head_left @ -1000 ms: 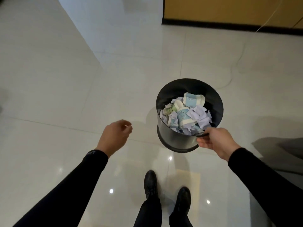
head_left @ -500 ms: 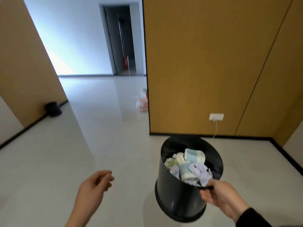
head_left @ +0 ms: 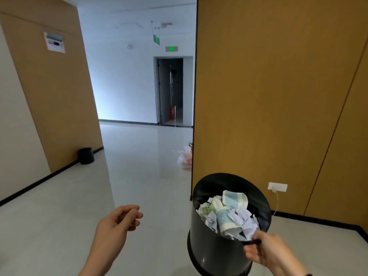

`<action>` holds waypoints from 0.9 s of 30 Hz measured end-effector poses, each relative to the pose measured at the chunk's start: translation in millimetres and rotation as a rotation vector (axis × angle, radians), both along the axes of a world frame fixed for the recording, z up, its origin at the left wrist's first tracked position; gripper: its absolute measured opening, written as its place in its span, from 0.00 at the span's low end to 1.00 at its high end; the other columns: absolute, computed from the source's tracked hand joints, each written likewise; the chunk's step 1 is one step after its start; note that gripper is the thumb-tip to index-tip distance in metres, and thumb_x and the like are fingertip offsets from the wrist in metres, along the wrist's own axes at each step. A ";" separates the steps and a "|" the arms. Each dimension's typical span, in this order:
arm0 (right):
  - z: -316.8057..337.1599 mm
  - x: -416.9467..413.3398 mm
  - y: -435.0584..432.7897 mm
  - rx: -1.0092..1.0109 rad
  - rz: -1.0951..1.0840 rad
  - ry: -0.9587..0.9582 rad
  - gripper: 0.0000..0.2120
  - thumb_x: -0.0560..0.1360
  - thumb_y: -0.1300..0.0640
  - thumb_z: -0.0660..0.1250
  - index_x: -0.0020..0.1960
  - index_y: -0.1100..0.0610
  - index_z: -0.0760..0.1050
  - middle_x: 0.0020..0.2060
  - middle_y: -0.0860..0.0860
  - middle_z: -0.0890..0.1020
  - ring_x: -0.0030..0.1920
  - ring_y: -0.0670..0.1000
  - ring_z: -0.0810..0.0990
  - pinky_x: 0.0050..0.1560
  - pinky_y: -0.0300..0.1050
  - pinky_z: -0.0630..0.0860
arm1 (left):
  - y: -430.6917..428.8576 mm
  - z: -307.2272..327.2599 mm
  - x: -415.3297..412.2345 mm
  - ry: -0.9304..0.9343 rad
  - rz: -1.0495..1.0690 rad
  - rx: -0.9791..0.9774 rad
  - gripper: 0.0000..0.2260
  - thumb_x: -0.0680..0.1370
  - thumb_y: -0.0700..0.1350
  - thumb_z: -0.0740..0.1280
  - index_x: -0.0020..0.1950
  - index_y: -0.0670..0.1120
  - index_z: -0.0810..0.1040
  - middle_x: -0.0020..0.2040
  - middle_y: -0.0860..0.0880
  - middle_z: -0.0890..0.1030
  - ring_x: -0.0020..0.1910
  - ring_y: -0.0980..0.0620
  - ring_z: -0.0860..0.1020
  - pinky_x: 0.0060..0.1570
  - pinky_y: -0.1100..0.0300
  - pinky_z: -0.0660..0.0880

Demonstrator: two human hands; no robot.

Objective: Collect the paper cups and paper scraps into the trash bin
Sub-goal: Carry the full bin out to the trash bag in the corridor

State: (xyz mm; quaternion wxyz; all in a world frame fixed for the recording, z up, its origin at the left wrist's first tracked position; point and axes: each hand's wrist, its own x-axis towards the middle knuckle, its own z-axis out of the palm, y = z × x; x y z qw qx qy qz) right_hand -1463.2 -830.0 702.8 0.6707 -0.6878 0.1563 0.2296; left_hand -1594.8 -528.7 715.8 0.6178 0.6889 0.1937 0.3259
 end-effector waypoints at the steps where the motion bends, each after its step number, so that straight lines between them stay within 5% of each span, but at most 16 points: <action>1: -1.8 2.4 6.0 -0.028 0.004 0.002 0.10 0.77 0.68 0.57 0.40 0.73 0.71 0.16 0.62 0.75 0.13 0.55 0.74 0.13 0.42 0.72 | 4.7 -3.9 0.4 0.005 0.007 -0.006 0.07 0.76 0.35 0.64 0.43 0.42 0.81 0.31 0.48 0.84 0.31 0.50 0.78 0.33 0.64 0.78; 11: -49.8 68.8 127.7 -0.091 0.041 0.099 0.12 0.76 0.69 0.58 0.56 0.75 0.72 0.17 0.61 0.76 0.13 0.55 0.74 0.15 0.41 0.73 | 124.8 -55.3 46.7 0.056 0.105 -0.078 0.08 0.76 0.34 0.64 0.43 0.43 0.81 0.32 0.47 0.85 0.33 0.47 0.77 0.32 0.67 0.78; 16: -69.0 125.9 226.2 -0.042 -0.042 0.116 0.10 0.78 0.67 0.60 0.43 0.74 0.72 0.20 0.61 0.76 0.13 0.54 0.73 0.15 0.38 0.72 | 225.0 -57.7 99.0 0.087 0.092 -0.094 0.07 0.75 0.31 0.64 0.43 0.38 0.80 0.31 0.44 0.84 0.25 0.57 0.77 0.28 0.69 0.76; 18: -74.6 148.3 267.0 -0.013 -0.072 0.103 0.13 0.77 0.66 0.61 0.55 0.76 0.71 0.30 0.62 0.78 0.17 0.55 0.77 0.21 0.41 0.76 | 264.5 -50.8 120.8 0.084 0.087 -0.094 0.07 0.75 0.30 0.64 0.41 0.37 0.80 0.28 0.46 0.83 0.23 0.58 0.77 0.26 0.69 0.75; 20: -71.9 170.9 304.6 0.036 -0.071 0.088 0.16 0.77 0.66 0.60 0.60 0.76 0.70 0.31 0.62 0.78 0.17 0.54 0.78 0.21 0.41 0.76 | 301.8 -44.1 144.2 0.084 0.079 -0.082 0.07 0.75 0.29 0.64 0.41 0.36 0.80 0.29 0.43 0.83 0.23 0.57 0.76 0.26 0.69 0.74; 23: -56.9 207.3 356.9 0.072 -0.055 0.137 0.14 0.79 0.65 0.58 0.48 0.78 0.71 0.17 0.60 0.76 0.12 0.54 0.74 0.13 0.39 0.70 | 348.6 -37.2 181.8 0.088 0.061 -0.072 0.06 0.75 0.30 0.64 0.43 0.36 0.80 0.31 0.43 0.84 0.24 0.57 0.77 0.26 0.69 0.75; 27: -45.9 261.4 420.8 0.075 -0.045 0.116 0.08 0.77 0.68 0.59 0.44 0.73 0.71 0.16 0.61 0.76 0.13 0.54 0.74 0.13 0.42 0.72 | 403.1 -31.8 240.1 0.095 0.026 -0.072 0.08 0.75 0.30 0.63 0.41 0.38 0.80 0.28 0.47 0.83 0.23 0.58 0.77 0.27 0.69 0.74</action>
